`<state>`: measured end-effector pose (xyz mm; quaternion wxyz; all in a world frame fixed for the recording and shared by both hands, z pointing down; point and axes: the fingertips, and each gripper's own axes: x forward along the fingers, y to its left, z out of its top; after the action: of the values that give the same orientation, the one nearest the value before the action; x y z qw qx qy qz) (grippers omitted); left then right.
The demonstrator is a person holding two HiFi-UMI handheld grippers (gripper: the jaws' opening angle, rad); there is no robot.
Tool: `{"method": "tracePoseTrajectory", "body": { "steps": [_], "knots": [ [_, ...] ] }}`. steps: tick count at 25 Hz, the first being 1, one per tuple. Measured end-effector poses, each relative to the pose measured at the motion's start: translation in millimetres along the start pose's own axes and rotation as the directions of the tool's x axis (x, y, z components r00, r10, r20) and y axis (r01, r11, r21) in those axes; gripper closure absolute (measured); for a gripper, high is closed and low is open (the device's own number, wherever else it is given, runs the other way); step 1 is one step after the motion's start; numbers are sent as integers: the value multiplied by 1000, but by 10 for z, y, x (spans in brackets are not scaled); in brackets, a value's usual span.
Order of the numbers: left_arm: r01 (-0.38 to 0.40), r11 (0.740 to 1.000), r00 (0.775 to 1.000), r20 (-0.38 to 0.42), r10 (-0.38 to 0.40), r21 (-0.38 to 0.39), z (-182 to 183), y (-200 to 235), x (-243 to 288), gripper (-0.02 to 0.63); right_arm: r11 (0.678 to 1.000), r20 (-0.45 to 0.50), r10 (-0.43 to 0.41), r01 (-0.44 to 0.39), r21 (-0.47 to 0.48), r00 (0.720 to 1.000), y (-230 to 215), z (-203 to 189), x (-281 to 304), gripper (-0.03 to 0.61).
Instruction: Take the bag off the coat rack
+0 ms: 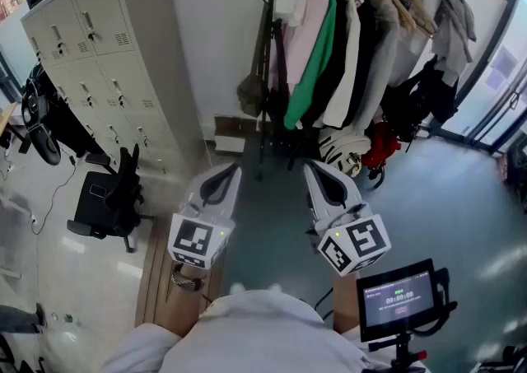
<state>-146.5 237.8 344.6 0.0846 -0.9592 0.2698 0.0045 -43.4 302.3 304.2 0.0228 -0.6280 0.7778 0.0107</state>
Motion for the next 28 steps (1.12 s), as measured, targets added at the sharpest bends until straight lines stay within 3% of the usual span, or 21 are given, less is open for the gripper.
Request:
{"method": "tracePoseTrajectory", "body": {
  "steps": [11,28],
  "knots": [
    [4,1000,1000,6,-4,0,-8,91,29,614,998,16,40,-40,52,999,50,3,106,577],
    [29,1000,999,-17,-29,-12,-192,440,-181,614,997,-2,2,-2,74,1000,282,-97,408,577]
  ]
}}
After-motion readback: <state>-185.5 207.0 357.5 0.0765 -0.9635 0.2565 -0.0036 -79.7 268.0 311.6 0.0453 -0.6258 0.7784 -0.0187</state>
